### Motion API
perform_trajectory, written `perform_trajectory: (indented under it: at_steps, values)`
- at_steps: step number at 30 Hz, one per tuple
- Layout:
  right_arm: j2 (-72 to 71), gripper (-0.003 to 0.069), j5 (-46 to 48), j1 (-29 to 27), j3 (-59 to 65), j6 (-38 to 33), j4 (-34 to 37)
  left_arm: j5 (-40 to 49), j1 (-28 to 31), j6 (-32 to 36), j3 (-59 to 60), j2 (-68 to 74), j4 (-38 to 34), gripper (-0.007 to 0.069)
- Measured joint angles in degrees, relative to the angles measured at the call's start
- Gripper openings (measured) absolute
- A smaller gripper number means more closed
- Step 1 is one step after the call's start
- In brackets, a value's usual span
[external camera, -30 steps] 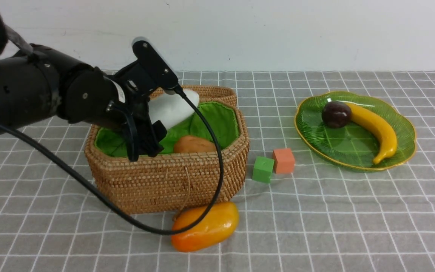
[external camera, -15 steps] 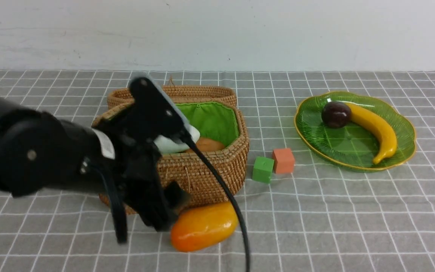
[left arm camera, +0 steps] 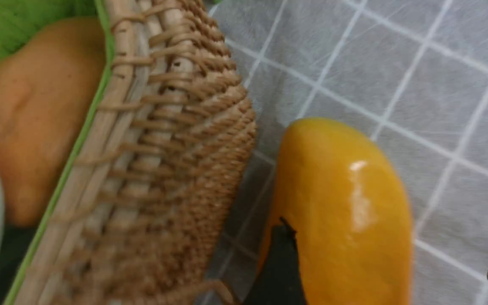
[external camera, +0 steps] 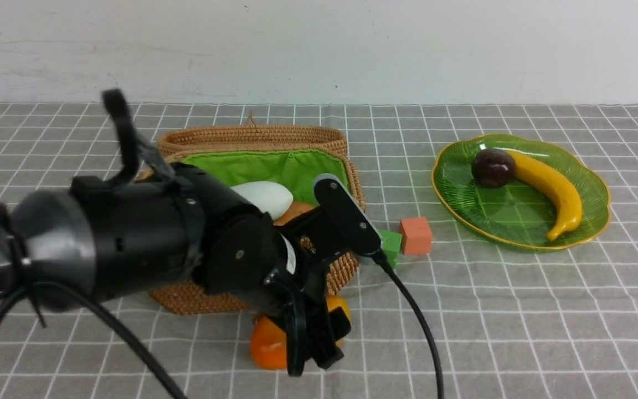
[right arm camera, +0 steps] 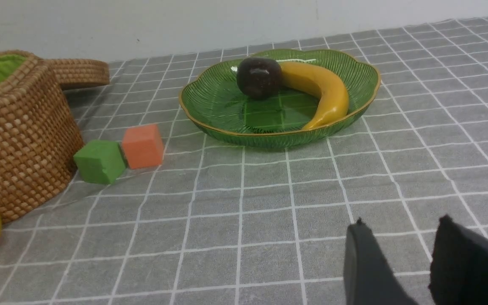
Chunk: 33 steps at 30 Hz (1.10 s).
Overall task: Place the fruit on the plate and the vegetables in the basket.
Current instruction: Grab the mango with your left arm and place it on the right plate
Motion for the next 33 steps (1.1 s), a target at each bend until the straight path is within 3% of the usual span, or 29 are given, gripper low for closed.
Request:
perform_trajectory:
  at_steps: [7, 17, 22, 26, 28, 33]
  values:
    - [0.0, 0.0237, 0.0, 0.0, 0.0, 0.0, 0.0, -0.5, 1.0, -3.8, -0.9, 8.9, 9.6, 0.0594]
    - [0.0, 0.0237, 0.0, 0.0, 0.0, 0.0, 0.0, 5.4, 1.2, -5.2, -1.2, 6.8, 8.2, 0.0559]
    - [0.0, 0.0237, 0.1, 0.0, 0.0, 0.0, 0.0, 6.7, 1.3, -3.7, -1.1, -1.0, 1.6, 0.0559]
    - [0.0, 0.0237, 0.6, 0.0, 0.0, 0.0, 0.0, 6.5, 1.3, 0.7, -2.1, -7.8, -8.0, 0.0559]
    - [0.0, 0.0237, 0.6, 0.0, 0.0, 0.0, 0.0, 4.9, 1.3, 4.5, -6.2, -10.3, -17.0, 0.0559]
    - [0.0, 0.0237, 0.8, 0.0, 0.0, 0.0, 0.0, 6.5, 1.3, 8.5, -20.4, -6.2, -26.0, 0.0559]
